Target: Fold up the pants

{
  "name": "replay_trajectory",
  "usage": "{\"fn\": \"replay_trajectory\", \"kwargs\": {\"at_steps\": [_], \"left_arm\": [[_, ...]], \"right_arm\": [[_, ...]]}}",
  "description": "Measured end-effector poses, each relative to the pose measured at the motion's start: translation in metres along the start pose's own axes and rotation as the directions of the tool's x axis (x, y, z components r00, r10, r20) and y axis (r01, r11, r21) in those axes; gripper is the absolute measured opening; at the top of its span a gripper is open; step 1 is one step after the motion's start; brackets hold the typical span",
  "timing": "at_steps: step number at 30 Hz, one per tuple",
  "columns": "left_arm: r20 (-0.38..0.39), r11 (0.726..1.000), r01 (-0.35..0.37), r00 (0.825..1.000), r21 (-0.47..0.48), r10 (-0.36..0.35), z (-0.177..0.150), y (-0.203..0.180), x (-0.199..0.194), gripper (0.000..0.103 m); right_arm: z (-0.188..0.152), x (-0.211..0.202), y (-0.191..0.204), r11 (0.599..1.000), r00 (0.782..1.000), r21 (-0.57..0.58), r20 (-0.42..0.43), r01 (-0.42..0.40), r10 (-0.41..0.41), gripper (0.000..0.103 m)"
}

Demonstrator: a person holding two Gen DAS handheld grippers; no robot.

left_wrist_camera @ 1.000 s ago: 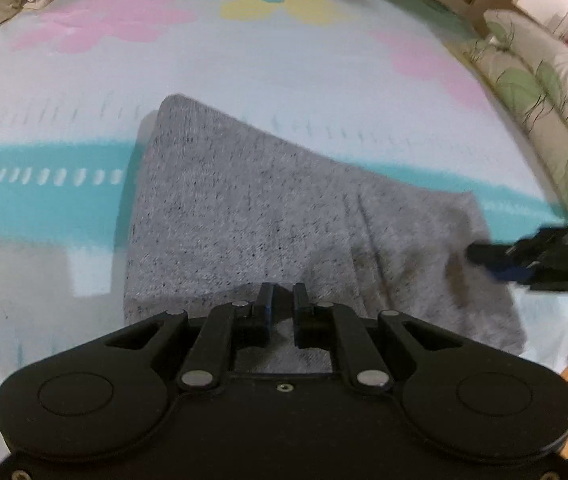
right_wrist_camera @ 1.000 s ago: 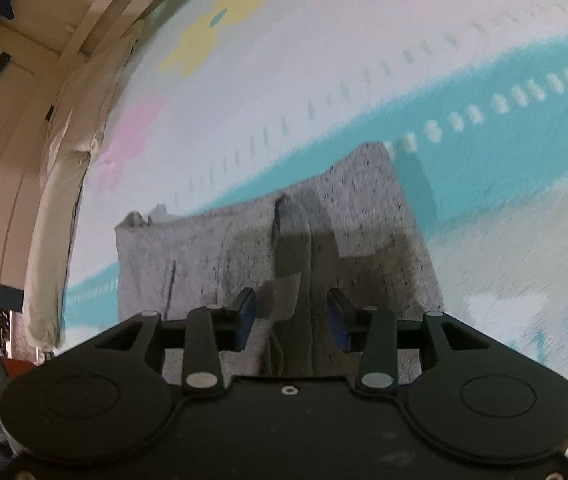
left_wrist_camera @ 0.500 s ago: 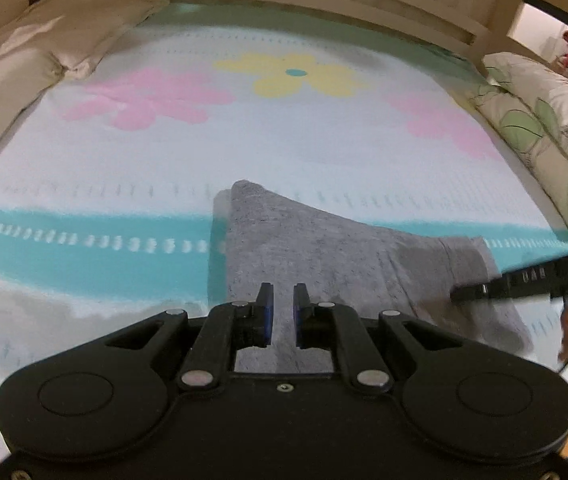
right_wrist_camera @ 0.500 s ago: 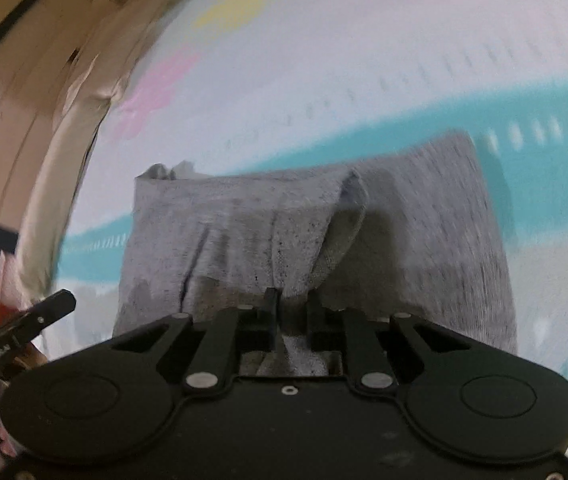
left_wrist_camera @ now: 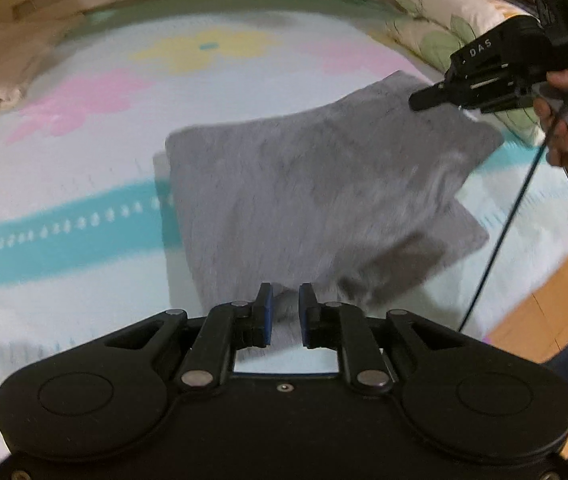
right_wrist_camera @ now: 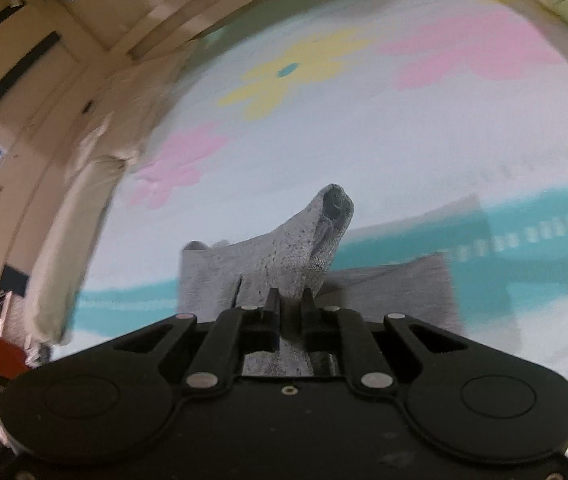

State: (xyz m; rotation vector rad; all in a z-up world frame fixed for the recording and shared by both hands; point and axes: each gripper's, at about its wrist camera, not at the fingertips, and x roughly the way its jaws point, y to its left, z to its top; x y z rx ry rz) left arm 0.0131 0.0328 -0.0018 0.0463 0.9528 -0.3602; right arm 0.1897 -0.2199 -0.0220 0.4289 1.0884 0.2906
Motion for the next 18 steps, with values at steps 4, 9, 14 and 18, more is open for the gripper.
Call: {"fn": "replay_trajectory", "kwargs": {"at_steps": [4, 9, 14, 18], "left_arm": [[-0.003, 0.999, -0.022, 1.0, -0.026, 0.022, 0.004, 0.003, 0.007, 0.022], [0.047, 0.981, -0.026, 0.998, -0.192, 0.035, 0.026, 0.026, 0.009, 0.022], [0.117, 0.976, 0.065, 0.992, -0.209, -0.041, 0.029, 0.017, -0.007, 0.019], [0.064, 0.989, 0.127, 0.99, -0.079, -0.122, 0.013, -0.018, 0.002, 0.02]], "right_arm": [[-0.008, 0.014, -0.016, 0.989, 0.989, -0.054, -0.05, 0.138, -0.141, 0.01], [-0.02, 0.038, -0.024, 0.974, 0.972, -0.092, -0.1, 0.205, -0.214, 0.01], [-0.007, 0.022, -0.02, 0.992, 0.991, -0.001, -0.054, 0.124, -0.124, 0.009], [0.01, 0.006, -0.011, 0.998, 0.999, 0.044, -0.002, 0.047, -0.047, 0.009]]}}
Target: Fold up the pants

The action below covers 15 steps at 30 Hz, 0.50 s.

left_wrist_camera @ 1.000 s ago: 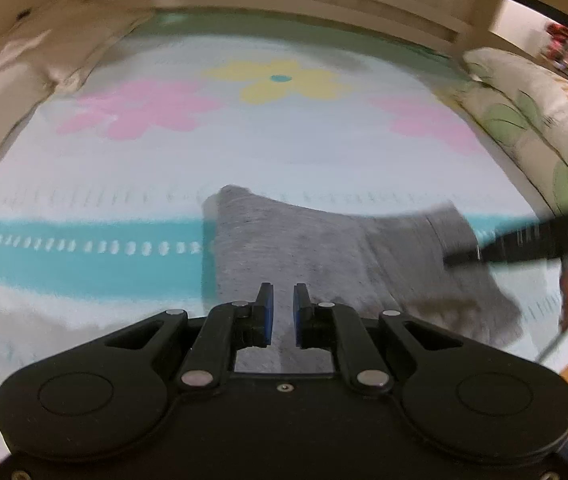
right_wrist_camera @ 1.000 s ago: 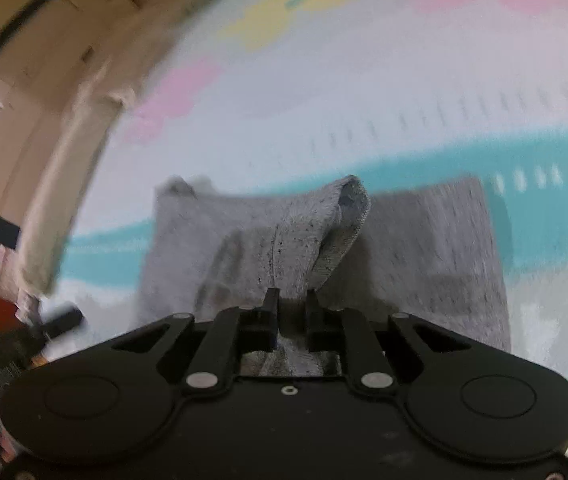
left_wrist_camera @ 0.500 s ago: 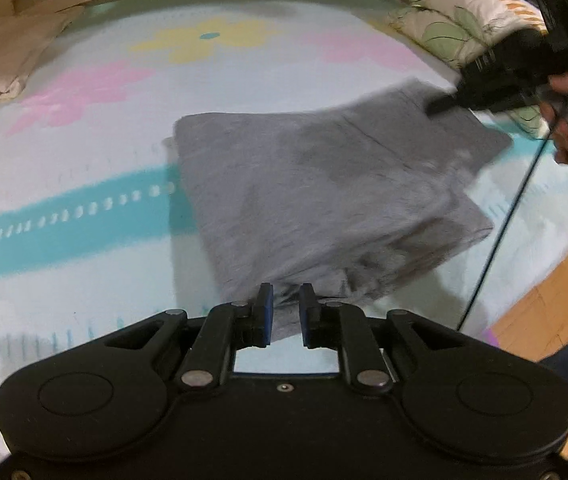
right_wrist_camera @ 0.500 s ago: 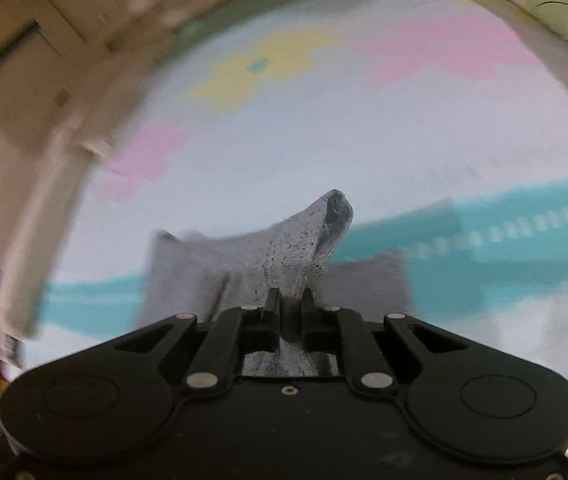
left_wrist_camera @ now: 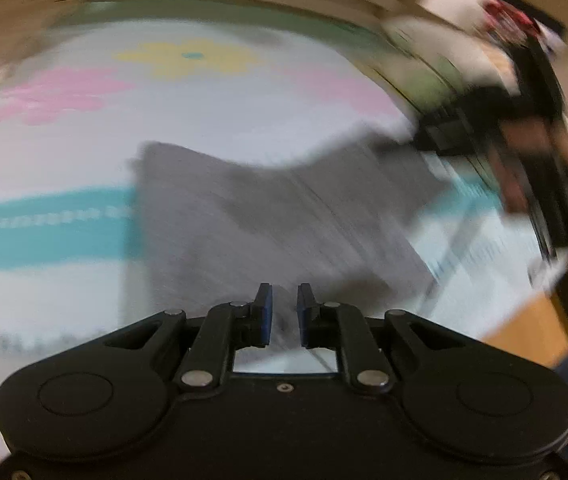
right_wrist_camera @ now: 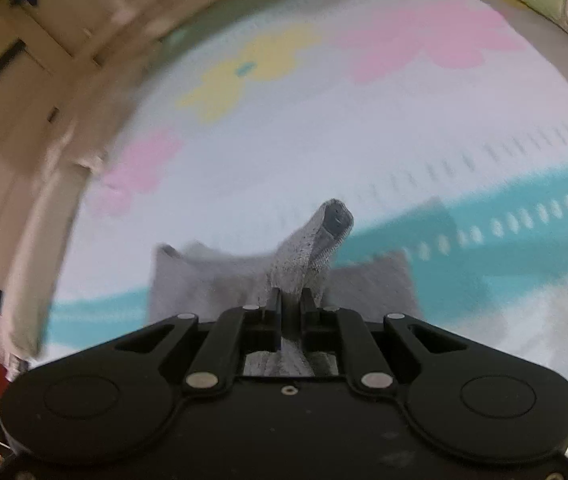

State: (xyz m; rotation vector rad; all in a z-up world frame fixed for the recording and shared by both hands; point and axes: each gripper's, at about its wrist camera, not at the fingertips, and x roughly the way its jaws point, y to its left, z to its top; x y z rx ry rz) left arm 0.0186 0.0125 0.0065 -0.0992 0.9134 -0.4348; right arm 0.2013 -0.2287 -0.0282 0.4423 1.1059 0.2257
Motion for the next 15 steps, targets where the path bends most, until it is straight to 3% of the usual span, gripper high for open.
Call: {"fn": "replay_trajectory", "kwargs": {"at_steps": [3, 10, 12, 15], "left_arm": [[-0.003, 0.996, -0.006, 1.0, 0.089, 0.007, -0.018, -0.019, 0.015, 0.02], [0.109, 0.973, -0.147, 0.986, 0.176, 0.13, -0.025, -0.031, 0.046, 0.023], [0.073, 0.971, -0.168, 0.985, 0.17, 0.158, -0.02, -0.025, 0.057, 0.025], [-0.067, 0.974, -0.216, 0.973, 0.068, 0.22, -0.023, -0.005, 0.073, 0.028]], "right_arm": [[0.008, -0.006, 0.017, 0.999, 0.999, -0.014, 0.019, -0.04, 0.041, 0.009], [0.01, -0.012, 0.049, 0.992, 0.994, -0.076, 0.038, -0.102, 0.105, 0.009], [0.011, -0.014, 0.051, 0.991, 0.993, -0.078, 0.042, -0.108, 0.112, 0.008], [0.012, -0.018, 0.047, 0.992, 0.993, -0.071, 0.045, -0.105, 0.108, 0.006]]}}
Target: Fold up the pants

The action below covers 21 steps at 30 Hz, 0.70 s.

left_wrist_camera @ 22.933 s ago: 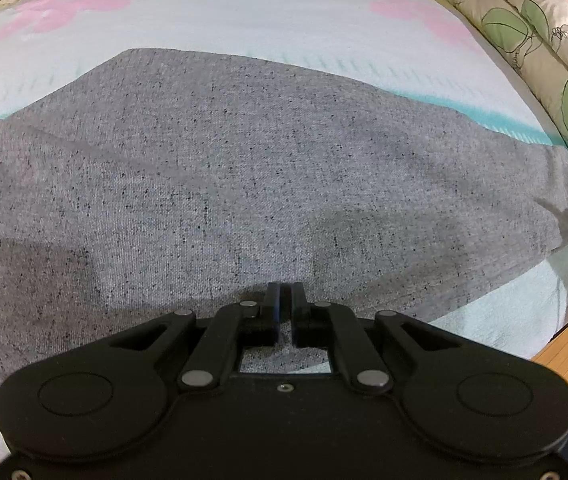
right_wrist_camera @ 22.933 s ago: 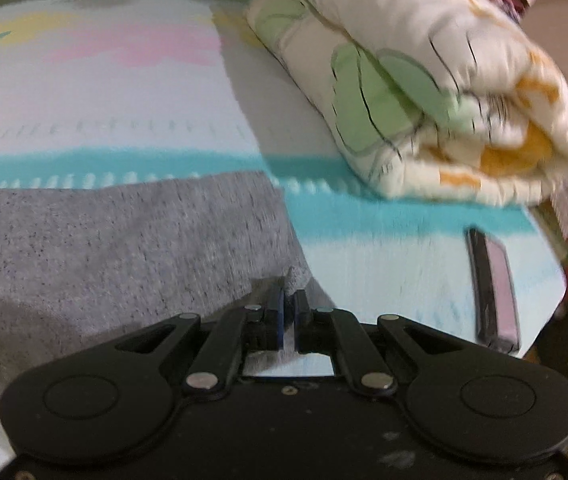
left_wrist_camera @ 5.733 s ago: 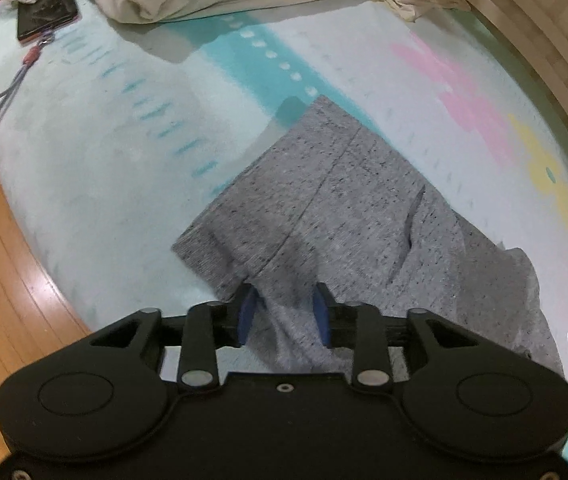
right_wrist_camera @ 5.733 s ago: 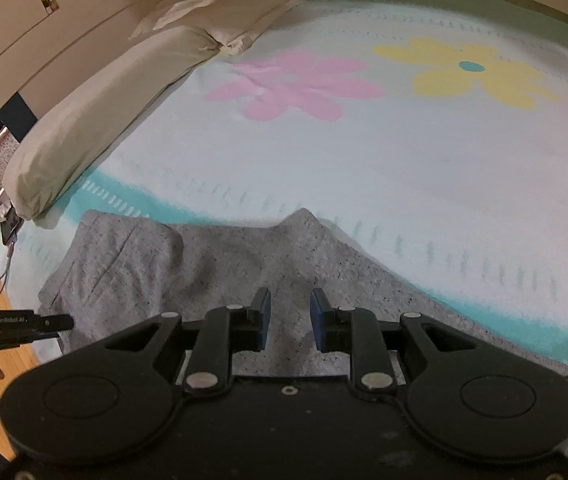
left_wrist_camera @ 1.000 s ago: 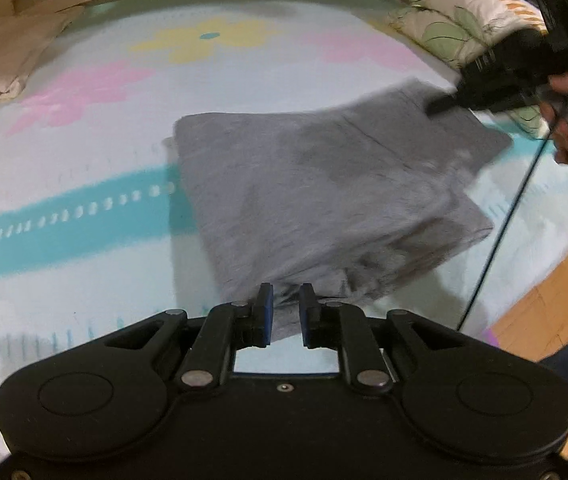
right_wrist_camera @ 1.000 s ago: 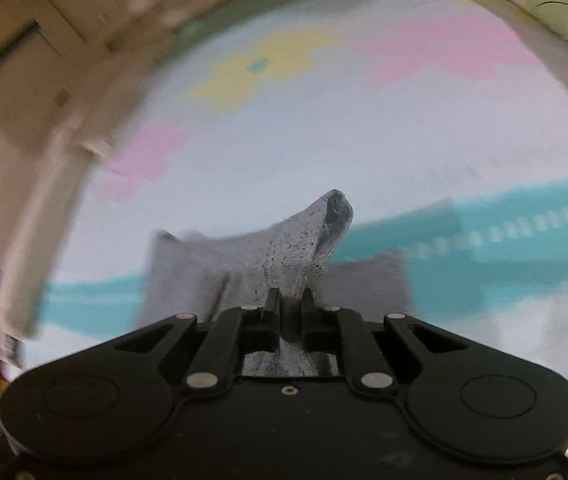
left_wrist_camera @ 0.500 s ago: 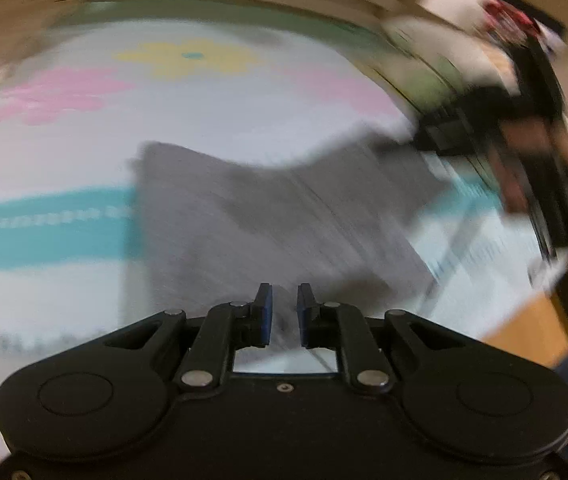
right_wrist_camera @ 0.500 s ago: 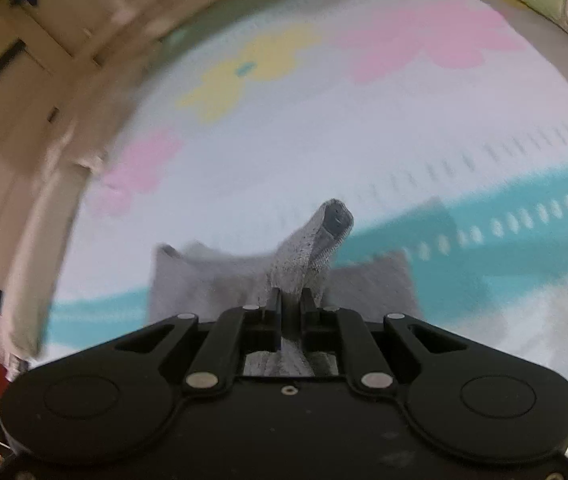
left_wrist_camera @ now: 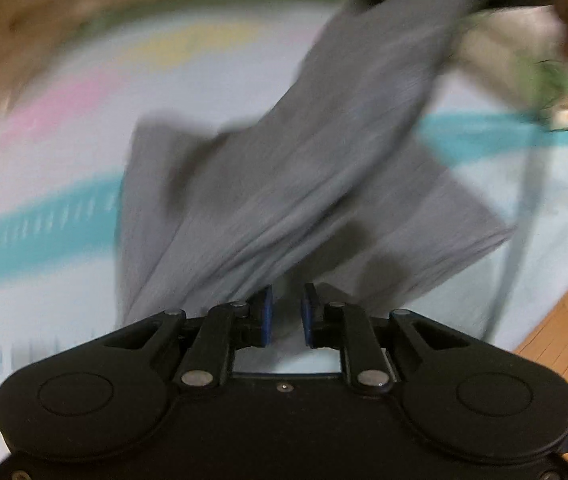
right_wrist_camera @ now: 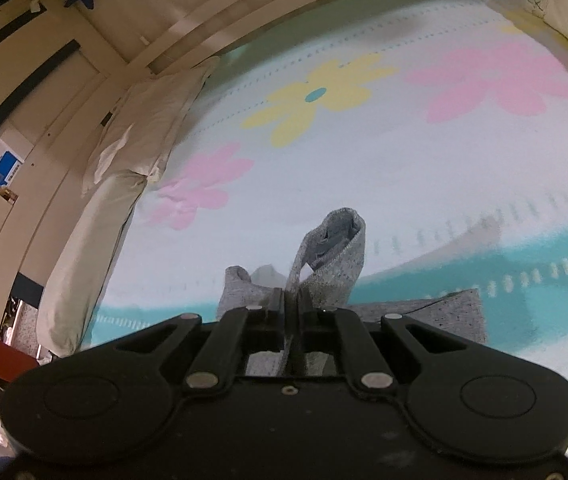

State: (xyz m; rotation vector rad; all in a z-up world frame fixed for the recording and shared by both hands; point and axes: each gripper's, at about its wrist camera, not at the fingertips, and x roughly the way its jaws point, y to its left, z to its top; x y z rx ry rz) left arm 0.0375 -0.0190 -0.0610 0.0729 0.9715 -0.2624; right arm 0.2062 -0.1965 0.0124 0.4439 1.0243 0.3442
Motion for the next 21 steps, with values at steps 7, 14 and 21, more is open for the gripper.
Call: {"fn": "replay_trajectory", "kwargs": {"at_steps": [7, 14, 21], "left_arm": [[-0.15, 0.942, -0.013, 0.988, -0.335, -0.039, -0.027, 0.054, 0.001, 0.023], [-0.152, 0.955, 0.112, 0.976, -0.275, -0.158, -0.029, 0.043, -0.024, 0.015], [0.163, 0.987, 0.161, 0.974, -0.011, -0.157, 0.011, 0.012, -0.077, 0.025]], "right_arm": [[-0.001, 0.005, -0.01, 0.999, 0.999, 0.023, -0.007, 0.034, -0.034, 0.003], [-0.012, 0.018, -0.011, 0.991, 0.989, -0.061, -0.075, 0.121, -0.125, 0.004], [-0.014, 0.006, -0.001, 0.93, 0.945, -0.164, 0.045, 0.328, -0.325, 0.021]]}}
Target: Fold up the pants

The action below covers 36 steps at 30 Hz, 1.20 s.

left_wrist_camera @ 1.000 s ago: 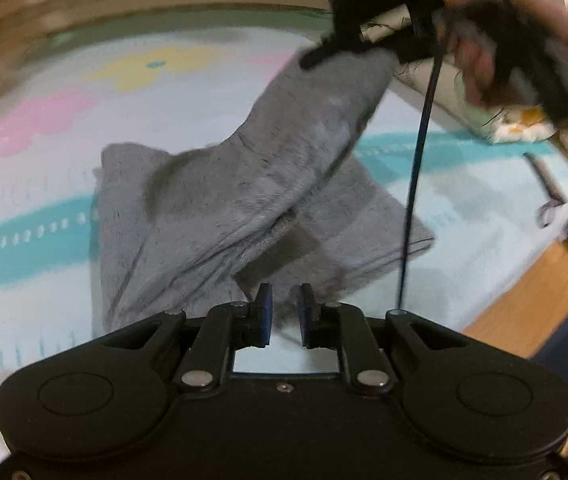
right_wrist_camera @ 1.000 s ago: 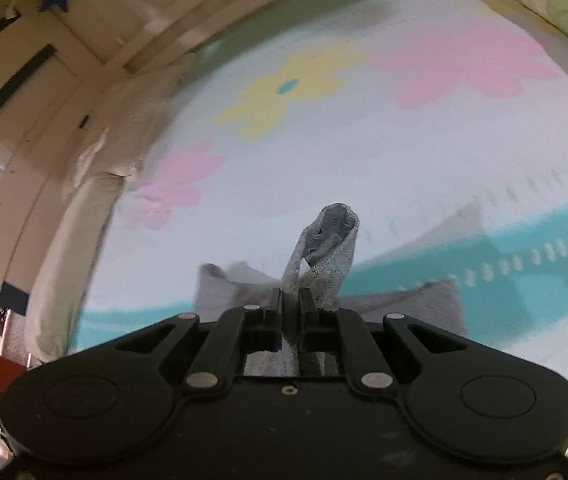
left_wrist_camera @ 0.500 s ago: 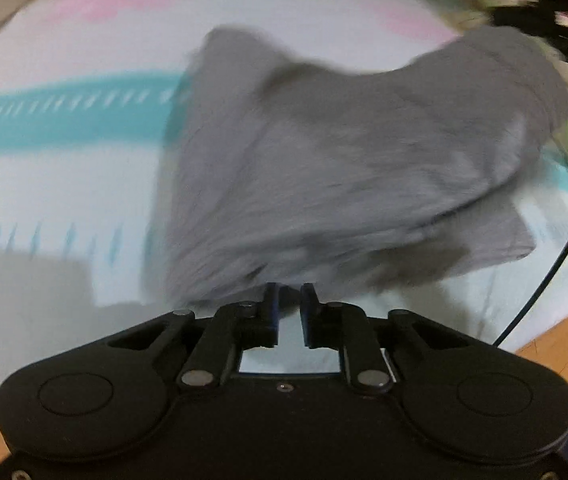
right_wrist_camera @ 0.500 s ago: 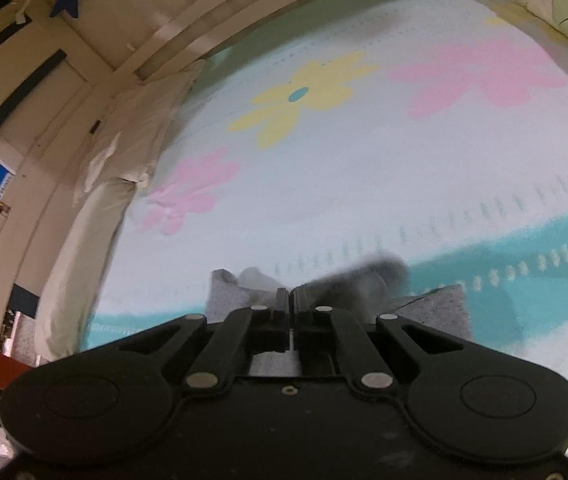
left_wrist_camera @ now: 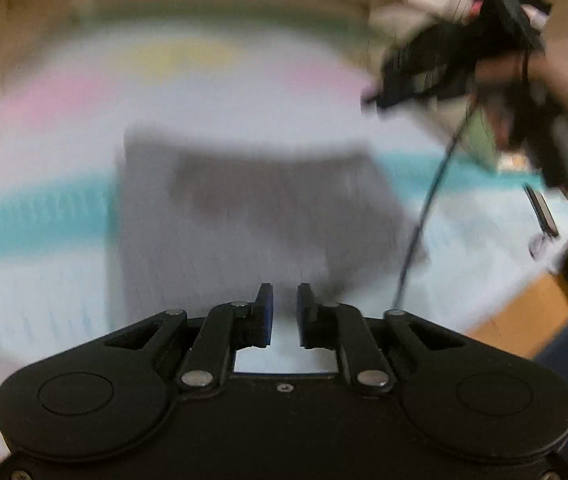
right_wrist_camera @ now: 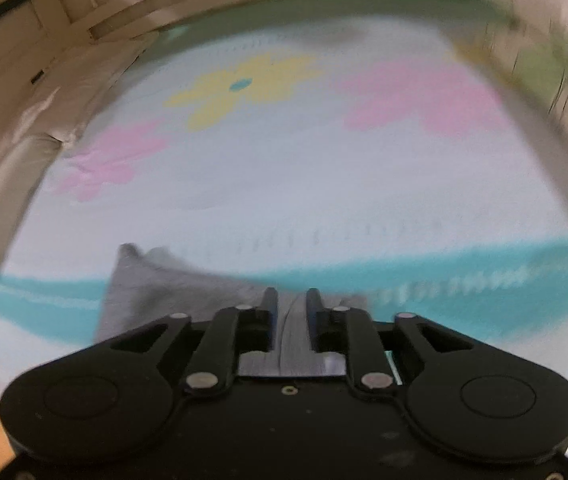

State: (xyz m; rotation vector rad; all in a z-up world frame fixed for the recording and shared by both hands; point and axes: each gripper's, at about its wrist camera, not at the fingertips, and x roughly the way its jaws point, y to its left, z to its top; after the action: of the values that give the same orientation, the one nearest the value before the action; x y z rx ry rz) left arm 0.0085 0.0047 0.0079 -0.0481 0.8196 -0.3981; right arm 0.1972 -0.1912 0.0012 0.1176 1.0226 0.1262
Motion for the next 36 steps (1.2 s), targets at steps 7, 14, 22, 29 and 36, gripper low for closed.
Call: {"fn": "replay_trajectory", "kwargs": {"at_steps": [7, 14, 22, 29, 36], "left_arm": [[0.003, 0.993, -0.098, 0.995, -0.06, 0.098, 0.029, 0.018, 0.037, 0.033], [-0.159, 0.996, -0.071, 0.984, 0.057, 0.08, -0.003, 0.018, 0.073, 0.036], [0.033, 0.987, -0.158, 0.987, -0.033, 0.159, 0.023, 0.042, 0.046, 0.048], [-0.085, 0.957, -0.179, 0.983, -0.227, 0.164, 0.02, 0.097, 0.072, 0.047], [-0.155, 0.955, -0.171, 0.979, -0.243, 0.135, 0.008, 0.104, 0.084, 0.051]], "right_arm": [[-0.03, 0.022, 0.02, 0.985, 0.985, -0.093, -0.107, -0.143, 0.133, 0.021], [-0.091, 0.066, 0.002, 0.977, 0.975, -0.208, -0.222, -0.039, -0.009, 0.027], [-0.065, 0.05, -0.037, 0.992, 0.992, -0.122, -0.124, -0.035, 0.02, 0.046], [-0.065, 0.07, -0.079, 0.993, 0.974, 0.007, -0.197, -0.114, 0.113, 0.052], [-0.07, 0.089, -0.106, 0.964, 0.945, 0.159, -0.22, -0.211, 0.243, 0.066]]}}
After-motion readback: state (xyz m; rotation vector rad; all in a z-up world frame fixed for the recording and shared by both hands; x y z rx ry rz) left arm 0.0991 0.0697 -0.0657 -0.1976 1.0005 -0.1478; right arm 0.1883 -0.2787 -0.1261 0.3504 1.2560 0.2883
